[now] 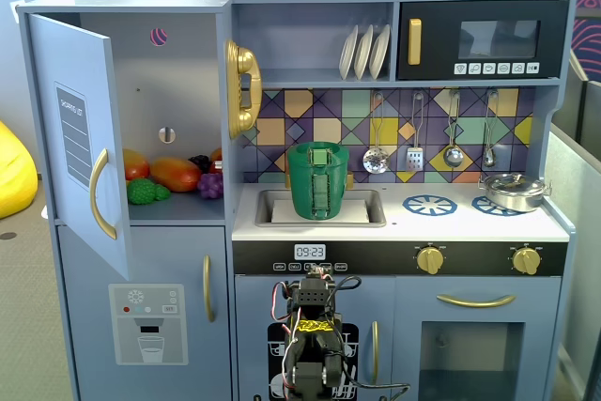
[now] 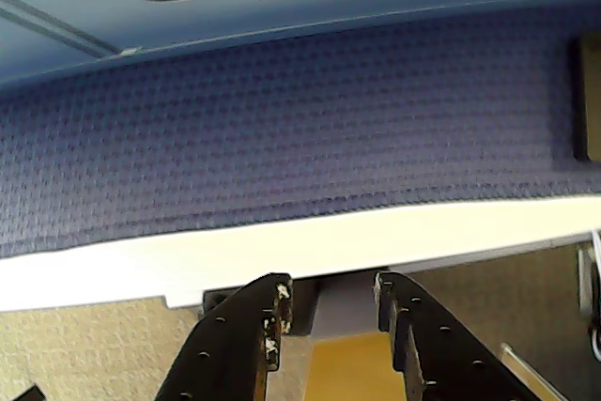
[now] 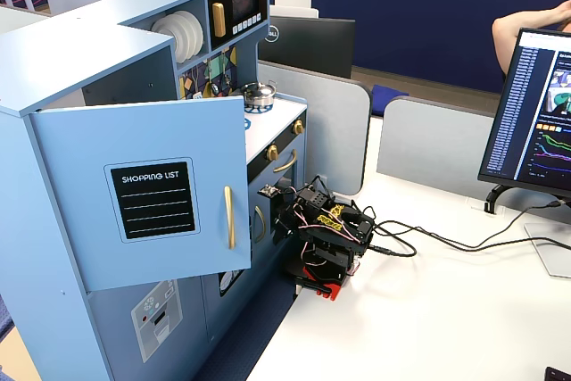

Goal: Take off the lid from the green recipient and place it on the counter

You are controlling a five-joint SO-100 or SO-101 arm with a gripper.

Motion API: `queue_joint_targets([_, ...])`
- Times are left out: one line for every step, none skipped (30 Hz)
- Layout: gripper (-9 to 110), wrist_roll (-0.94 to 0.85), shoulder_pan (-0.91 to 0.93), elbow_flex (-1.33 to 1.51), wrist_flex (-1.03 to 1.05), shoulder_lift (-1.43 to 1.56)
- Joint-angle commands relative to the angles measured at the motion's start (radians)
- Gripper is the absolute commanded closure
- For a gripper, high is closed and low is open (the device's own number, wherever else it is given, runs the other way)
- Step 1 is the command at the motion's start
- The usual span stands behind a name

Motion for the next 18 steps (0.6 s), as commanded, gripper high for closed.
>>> queue_joint_targets([101, -0.015, 0.052, -0.161, -0.268, -0.026])
queue_joint_targets([101, -0.051, 0.052, -0.225, -0.354, -0.057])
queue_joint_targets([98, -0.064, 0.052, -0.291, -0.453, -0.095])
queue_joint_targets([93, -0.04, 0.052, -0.36, -0.557, -0.135])
queue_joint_targets([88, -0.034, 0.054, -0.434, -0.626, -0.178])
queue_joint_targets([84, -0.04, 0.06, -0.502, -0.681, -0.219])
queue_joint_targets([80, -0.04, 0.064, -0.568, -0.727, -0.262])
queue_joint_targets([76, -0.034, 0.067, -0.637, -0.755, -0.302])
queue_joint_targets([72, -0.038, 0.071, -0.704, -0.764, -0.339])
queue_joint_targets([69, -0.043, 0.074, -0.765, -0.767, -0.374])
queue_joint_targets([66, -0.046, 0.074, -0.824, -0.769, -0.408])
queue_joint_targets([64, -0.055, 0.075, -0.87, -0.769, -0.436])
queue_joint_targets([62, -0.067, 0.075, -0.905, -0.778, -0.46])
queue_joint_targets([61, -0.075, 0.074, -0.93, -0.795, -0.48])
queue_joint_targets([61, -0.086, 0.074, -0.948, -0.808, -0.499])
queue_joint_targets([61, -0.094, 0.074, -0.959, -0.828, -0.514])
queue_joint_targets([61, -0.094, 0.067, -0.969, -0.848, -0.528])
queue_joint_targets([61, -0.101, 0.063, -0.98, -0.851, -0.54])
